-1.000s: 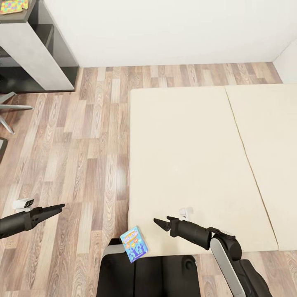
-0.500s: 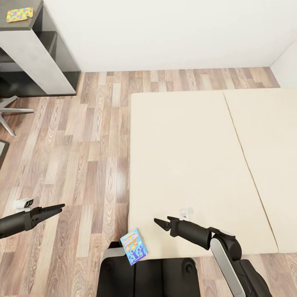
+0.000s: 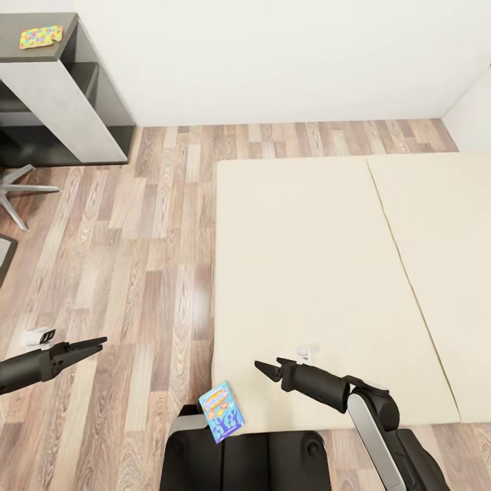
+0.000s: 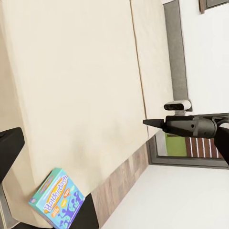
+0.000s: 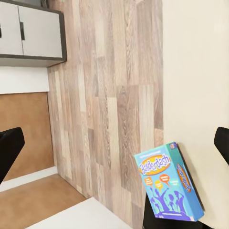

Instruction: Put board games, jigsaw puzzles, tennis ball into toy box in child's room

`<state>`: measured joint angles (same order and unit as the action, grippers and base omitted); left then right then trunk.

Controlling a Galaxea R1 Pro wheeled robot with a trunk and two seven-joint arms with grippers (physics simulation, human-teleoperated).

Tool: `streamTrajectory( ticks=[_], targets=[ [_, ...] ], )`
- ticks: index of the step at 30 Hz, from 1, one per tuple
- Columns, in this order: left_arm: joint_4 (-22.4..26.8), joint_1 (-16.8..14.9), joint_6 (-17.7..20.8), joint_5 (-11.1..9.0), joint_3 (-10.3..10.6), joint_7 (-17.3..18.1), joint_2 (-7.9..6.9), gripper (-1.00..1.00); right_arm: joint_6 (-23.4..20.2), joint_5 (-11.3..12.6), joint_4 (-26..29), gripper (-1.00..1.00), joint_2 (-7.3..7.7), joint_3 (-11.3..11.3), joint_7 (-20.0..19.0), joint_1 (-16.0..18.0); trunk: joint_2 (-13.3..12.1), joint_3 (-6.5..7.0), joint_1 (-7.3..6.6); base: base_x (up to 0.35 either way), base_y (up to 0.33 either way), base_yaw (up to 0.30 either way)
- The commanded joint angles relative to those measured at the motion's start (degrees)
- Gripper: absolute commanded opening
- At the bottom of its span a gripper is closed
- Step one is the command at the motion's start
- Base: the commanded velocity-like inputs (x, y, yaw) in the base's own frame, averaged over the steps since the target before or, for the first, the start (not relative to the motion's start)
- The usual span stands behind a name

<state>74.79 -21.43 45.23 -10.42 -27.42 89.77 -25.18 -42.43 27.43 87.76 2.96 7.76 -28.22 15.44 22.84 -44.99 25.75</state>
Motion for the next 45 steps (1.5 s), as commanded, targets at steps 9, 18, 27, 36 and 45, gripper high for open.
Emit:
streamTrajectory(
  ticks=[9,18,27,36,45],
  targets=[
    [0.01,-0.02,0.56,0.05,-0.01,0.23,-0.05,1.0,-0.28,0.14,0.04,1.0,0.03,0.04,0.01,0.02,0.08,0.79,0.04,0.0,0.0,0.0],
    [0.01,-0.02,0.56,0.05,-0.03,0.23,-0.05,1.0,-0.28,0.16,0.04,1.0,0.03,0.0,0.01,0.02,0.08,1.64,0.04,0.0,0.0,0.0],
    [0.01,-0.02,0.56,0.09,-0.09,0.23,-0.05,1.0,-0.26,0.12,0.04,1.0,0.03,0.02,0.16,0.02,0.08,2.49,0.04,0.0,0.0,0.0],
    [0.01,-0.02,0.56,0.13,-0.3,0.23,-0.05,1.0,-0.25,0.12,0.04,1.0,0.03,0.02,0.5,0.02,0.08,3.35,0.04,0.0,0.0,0.0],
    [-0.01,-0.02,0.56,0.13,-0.43,0.23,-0.05,1.0,-0.2,0.1,0.04,1.0,0.02,0.01,0.77,0.02,0.08,4.2,0.04,0.0,0.0,0.0]
  ],
)
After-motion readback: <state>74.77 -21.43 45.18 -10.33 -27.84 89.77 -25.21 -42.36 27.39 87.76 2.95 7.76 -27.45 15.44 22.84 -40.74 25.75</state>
